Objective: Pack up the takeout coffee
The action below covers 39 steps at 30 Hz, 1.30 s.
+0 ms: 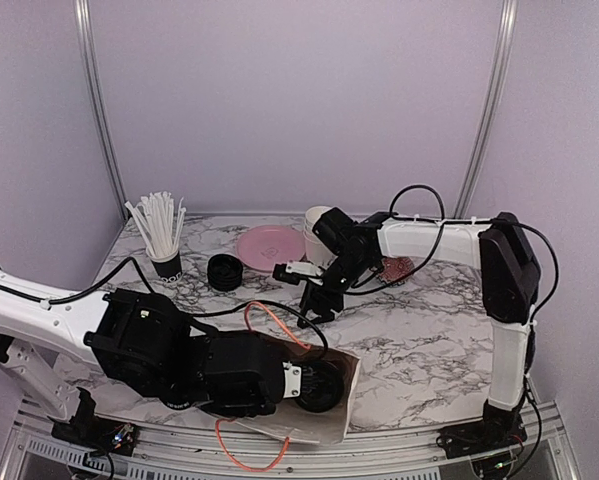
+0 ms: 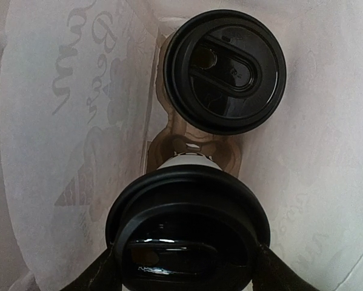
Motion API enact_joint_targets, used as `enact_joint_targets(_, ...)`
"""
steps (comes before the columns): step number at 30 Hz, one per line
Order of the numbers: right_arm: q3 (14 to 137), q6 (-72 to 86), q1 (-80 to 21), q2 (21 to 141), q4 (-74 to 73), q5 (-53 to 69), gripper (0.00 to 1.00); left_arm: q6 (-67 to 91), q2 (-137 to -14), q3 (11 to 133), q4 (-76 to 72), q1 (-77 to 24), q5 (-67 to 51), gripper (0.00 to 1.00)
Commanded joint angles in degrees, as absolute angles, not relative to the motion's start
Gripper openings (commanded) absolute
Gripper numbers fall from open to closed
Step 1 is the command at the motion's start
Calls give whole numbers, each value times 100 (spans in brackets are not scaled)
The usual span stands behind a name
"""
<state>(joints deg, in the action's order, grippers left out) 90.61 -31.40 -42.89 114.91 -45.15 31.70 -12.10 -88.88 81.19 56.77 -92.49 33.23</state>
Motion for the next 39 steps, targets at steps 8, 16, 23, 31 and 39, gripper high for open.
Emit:
enact_joint_targets(8,9444,-2908,-4347,12390,-4044,3095,62,-1258,-8585,7680,5240,-9266,3687,56)
enact_joint_targets(16,9340,-2934,-4478,12588,-4027,3444,61,-1295,-8479,7328,4945,-9206,3802,56)
enact_joint_targets(23,9325,-2931,-4485,12603,-4025,3481,61,-1447,-8392,7129,4548,-9153,3634,56)
enact_joint_targets(31,9285,-2976,-4487,12613,-4133,3683,60,-1658,-8443,7036,4343,-9043,3560,56)
enact_joint_targets(39,9236,-3037,-4507,12616,-4204,3854,60,-1756,-8594,6974,4341,-8911,3479,56)
